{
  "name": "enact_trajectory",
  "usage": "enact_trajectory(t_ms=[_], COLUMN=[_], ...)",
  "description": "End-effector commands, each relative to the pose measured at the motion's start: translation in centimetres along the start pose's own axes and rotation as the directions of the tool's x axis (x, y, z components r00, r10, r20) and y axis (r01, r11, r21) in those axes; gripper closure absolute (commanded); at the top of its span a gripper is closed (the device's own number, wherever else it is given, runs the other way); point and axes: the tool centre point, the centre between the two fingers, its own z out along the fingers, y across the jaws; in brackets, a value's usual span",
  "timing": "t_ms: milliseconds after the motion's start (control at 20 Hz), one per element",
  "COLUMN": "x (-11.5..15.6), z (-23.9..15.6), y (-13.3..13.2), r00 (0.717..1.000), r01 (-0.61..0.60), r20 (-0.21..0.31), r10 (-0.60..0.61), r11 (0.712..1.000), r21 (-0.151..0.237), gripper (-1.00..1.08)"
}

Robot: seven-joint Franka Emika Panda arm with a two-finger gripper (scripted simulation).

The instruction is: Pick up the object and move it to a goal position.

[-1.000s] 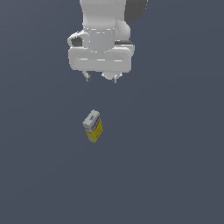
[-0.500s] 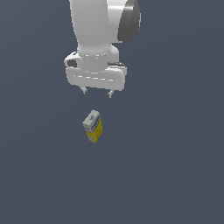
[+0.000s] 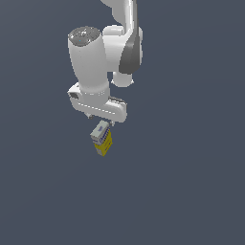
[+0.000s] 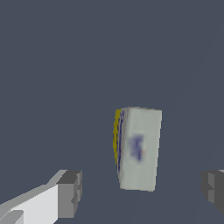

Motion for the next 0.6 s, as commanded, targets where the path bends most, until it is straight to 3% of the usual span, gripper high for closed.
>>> enact_trajectory(t_ms=[0,550], x=[0.4,0.7], z=[1.2,2.8], y=[0.3,0.7], r00=[1.000,0.998], r01=[-0.030,-0.058], r20=[0.006,0.014], r10=[0.030,0.058], r11=[1.000,0.998], r21=[-0.001,-0.002], gripper=[-0.92,-0.92])
